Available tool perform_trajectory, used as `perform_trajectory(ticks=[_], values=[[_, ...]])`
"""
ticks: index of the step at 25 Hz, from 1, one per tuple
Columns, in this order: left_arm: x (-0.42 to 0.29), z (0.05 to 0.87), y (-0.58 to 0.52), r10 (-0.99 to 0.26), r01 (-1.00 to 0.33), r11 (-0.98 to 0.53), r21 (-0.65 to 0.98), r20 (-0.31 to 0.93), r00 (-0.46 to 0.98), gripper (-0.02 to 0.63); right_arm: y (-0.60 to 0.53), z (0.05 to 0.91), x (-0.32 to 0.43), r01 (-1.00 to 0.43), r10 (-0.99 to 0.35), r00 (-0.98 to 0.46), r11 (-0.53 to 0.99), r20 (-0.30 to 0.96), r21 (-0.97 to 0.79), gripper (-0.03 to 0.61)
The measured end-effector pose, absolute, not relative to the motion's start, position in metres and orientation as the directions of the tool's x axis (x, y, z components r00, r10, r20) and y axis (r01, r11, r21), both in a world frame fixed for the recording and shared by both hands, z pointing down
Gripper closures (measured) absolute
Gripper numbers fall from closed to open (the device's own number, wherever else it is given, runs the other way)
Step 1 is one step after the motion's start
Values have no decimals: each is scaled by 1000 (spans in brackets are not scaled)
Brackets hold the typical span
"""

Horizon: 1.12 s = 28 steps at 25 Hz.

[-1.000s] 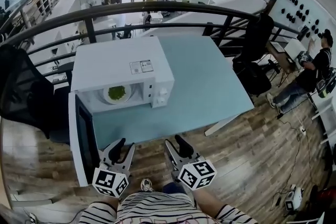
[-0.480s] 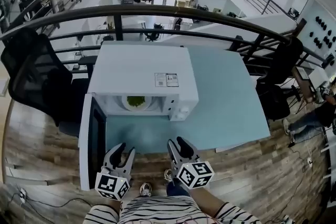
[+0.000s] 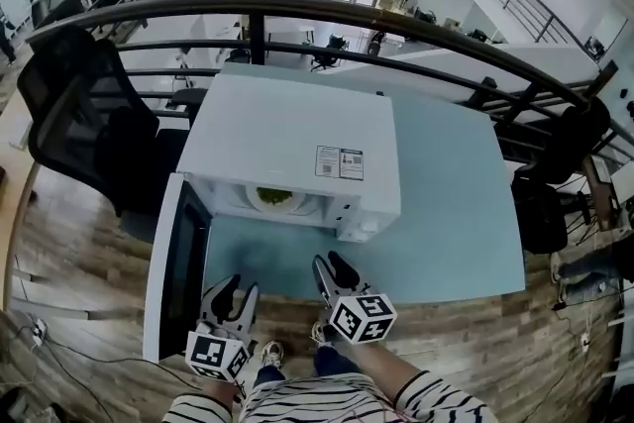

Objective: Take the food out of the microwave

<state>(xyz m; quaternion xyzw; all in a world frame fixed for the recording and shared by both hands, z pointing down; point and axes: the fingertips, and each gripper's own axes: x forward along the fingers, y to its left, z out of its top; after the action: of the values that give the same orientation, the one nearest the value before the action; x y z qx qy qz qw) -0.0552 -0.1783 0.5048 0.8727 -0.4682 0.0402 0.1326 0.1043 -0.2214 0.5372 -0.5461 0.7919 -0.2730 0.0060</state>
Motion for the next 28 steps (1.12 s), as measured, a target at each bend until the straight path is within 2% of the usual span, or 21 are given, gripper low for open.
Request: perform_trajectory(ticks=[11, 17, 24, 28], values=[[-57, 529, -185, -834, -867, -465, 182, 238, 497, 482, -264, 571, 96, -837, -839, -442, 259, 317, -481, 439], [-57, 535, -180, -829, -868, -460, 187, 259, 495, 482, -288, 584, 79, -792, -836, -452, 217, 311, -570, 445], [-69, 547, -170, -833, -883, -430, 189, 293, 469, 482, -325, 594, 60, -710, -837, -456, 137, 303, -690, 448], [-74, 549, -167, -835, -887, -419, 194, 300, 461, 482, -336, 605, 57, -629, -836, -447, 41, 317, -777, 449]])
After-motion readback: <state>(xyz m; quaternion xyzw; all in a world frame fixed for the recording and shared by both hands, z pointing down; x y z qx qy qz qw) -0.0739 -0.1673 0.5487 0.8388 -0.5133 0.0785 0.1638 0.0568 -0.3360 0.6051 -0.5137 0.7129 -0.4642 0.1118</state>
